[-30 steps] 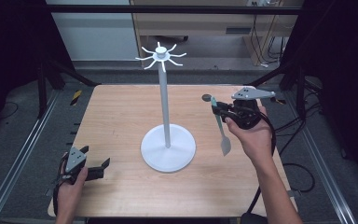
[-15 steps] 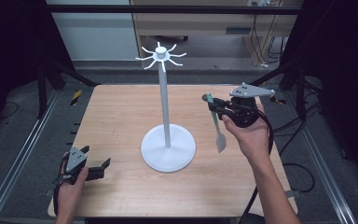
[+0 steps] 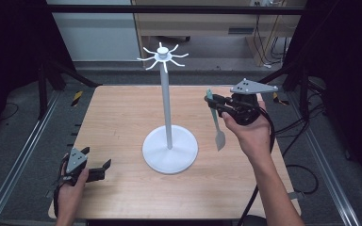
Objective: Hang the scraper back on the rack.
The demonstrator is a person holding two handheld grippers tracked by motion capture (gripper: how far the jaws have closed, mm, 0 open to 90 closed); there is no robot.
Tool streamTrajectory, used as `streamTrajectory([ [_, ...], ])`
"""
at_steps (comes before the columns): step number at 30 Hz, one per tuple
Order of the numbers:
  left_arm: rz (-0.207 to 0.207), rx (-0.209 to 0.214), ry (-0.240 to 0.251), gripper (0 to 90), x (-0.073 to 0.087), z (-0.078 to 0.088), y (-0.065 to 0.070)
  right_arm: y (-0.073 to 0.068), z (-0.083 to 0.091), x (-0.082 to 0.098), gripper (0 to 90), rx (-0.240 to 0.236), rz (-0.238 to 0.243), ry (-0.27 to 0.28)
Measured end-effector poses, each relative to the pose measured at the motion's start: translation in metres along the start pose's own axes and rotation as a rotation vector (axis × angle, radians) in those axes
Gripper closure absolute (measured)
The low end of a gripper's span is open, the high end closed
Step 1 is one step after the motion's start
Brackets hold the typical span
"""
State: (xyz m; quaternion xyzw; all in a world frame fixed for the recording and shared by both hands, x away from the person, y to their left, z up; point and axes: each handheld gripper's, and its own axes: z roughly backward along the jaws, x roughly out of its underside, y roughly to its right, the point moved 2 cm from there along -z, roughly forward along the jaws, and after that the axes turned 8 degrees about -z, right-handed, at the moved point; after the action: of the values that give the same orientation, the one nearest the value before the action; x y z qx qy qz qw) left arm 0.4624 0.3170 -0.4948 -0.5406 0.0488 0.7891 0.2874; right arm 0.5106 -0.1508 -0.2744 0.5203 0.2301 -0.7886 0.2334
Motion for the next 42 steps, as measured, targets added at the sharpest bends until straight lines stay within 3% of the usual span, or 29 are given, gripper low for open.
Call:
streamTrajectory([
  [17, -0.001, 0.002, -0.001, 2.8, 0.000, 0.000, 0.000, -0.013, 0.000, -0.012, 74.5, -0.033, -0.009, 0.035],
  [42, 0.001, 0.001, -0.003, 2.9, 0.000, -0.001, -0.001, -0.037, -0.004, -0.042, 74.5, -0.062, 0.026, 0.085],
])
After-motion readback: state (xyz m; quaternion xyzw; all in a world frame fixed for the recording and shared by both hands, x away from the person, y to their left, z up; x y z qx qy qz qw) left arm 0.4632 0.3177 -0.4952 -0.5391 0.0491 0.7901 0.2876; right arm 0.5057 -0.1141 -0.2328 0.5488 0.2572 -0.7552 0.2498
